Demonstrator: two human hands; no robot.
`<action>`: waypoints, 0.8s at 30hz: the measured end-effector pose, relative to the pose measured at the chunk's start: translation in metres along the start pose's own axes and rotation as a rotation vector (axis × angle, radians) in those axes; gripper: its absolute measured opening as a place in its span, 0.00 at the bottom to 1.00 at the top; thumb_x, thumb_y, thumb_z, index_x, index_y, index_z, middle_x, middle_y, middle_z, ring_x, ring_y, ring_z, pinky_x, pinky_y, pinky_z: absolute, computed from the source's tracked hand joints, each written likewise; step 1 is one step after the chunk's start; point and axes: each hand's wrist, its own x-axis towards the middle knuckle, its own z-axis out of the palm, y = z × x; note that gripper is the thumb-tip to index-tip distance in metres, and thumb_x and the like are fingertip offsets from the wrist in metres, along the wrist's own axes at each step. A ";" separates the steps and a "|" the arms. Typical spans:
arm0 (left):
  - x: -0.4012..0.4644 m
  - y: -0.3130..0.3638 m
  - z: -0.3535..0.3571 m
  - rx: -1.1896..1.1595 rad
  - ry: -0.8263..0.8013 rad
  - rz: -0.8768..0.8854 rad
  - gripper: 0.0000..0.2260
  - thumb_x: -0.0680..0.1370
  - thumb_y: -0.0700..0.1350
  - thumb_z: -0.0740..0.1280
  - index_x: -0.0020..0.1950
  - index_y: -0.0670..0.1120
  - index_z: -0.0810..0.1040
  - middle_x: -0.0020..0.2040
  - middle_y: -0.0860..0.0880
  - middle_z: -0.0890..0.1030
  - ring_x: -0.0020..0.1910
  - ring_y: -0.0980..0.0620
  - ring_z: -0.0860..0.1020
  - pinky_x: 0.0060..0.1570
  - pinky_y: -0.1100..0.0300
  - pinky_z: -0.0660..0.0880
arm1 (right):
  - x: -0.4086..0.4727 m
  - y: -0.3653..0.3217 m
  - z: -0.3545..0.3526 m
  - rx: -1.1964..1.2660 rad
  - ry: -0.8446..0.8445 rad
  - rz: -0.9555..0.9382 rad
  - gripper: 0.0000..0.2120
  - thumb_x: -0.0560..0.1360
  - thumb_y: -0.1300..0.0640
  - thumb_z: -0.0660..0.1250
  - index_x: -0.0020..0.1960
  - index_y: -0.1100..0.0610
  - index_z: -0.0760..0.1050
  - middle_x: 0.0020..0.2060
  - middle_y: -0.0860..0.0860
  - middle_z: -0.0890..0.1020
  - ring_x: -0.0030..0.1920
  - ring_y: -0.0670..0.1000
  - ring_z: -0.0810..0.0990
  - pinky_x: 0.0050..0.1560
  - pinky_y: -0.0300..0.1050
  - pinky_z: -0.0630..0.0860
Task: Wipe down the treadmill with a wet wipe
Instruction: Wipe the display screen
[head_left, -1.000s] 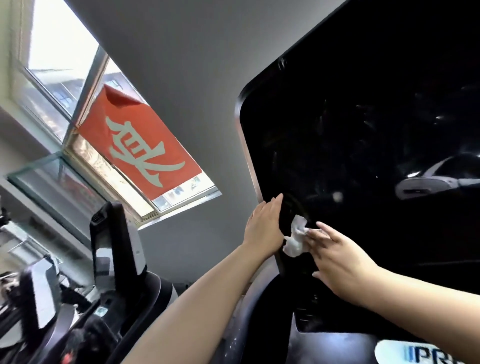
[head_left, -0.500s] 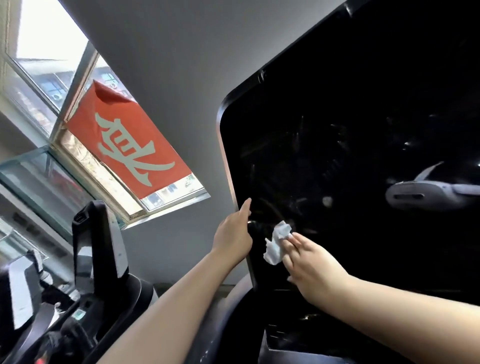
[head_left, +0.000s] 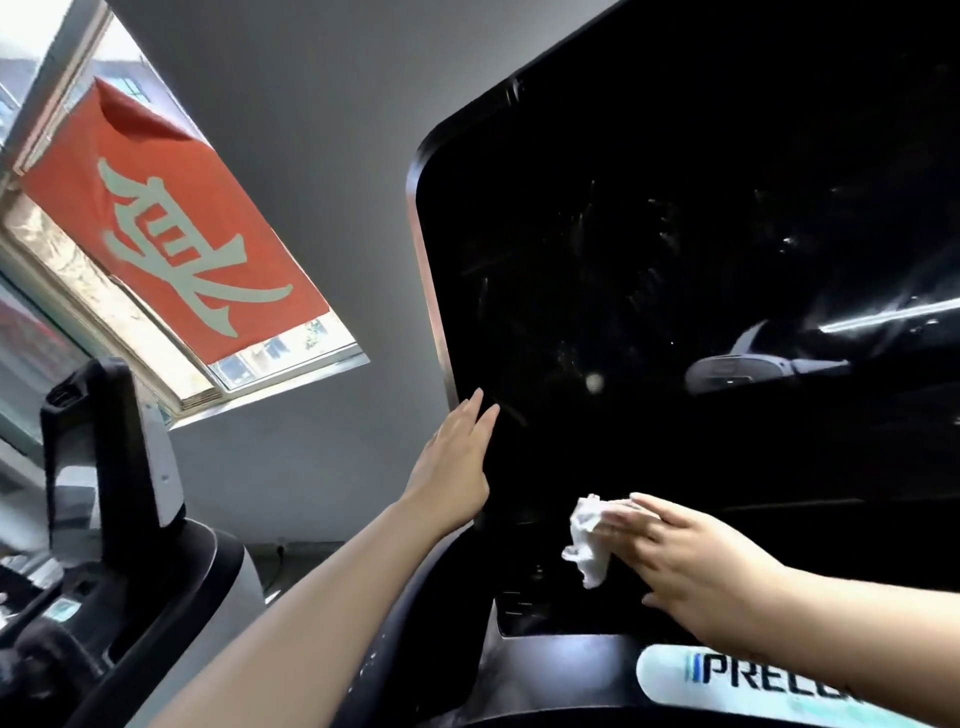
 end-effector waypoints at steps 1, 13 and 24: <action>-0.006 0.000 0.005 -0.002 -0.003 0.014 0.34 0.73 0.30 0.54 0.78 0.47 0.52 0.78 0.50 0.46 0.76 0.53 0.46 0.74 0.58 0.51 | -0.011 0.006 -0.003 0.009 0.010 0.022 0.28 0.67 0.43 0.54 0.46 0.60 0.85 0.52 0.52 0.84 0.58 0.50 0.80 0.73 0.51 0.47; -0.037 -0.001 0.028 -0.040 0.011 0.203 0.31 0.76 0.36 0.55 0.78 0.50 0.51 0.78 0.52 0.42 0.76 0.56 0.44 0.69 0.68 0.42 | 0.031 -0.019 -0.001 -0.035 0.068 0.083 0.34 0.58 0.37 0.74 0.59 0.54 0.80 0.58 0.51 0.81 0.61 0.50 0.78 0.70 0.52 0.50; -0.004 0.023 0.036 0.014 0.234 0.453 0.29 0.67 0.40 0.49 0.67 0.42 0.71 0.70 0.41 0.69 0.67 0.48 0.64 0.62 0.51 0.67 | 0.016 -0.010 -0.004 0.043 0.177 0.642 0.32 0.73 0.43 0.50 0.64 0.64 0.73 0.65 0.58 0.73 0.74 0.57 0.57 0.74 0.51 0.44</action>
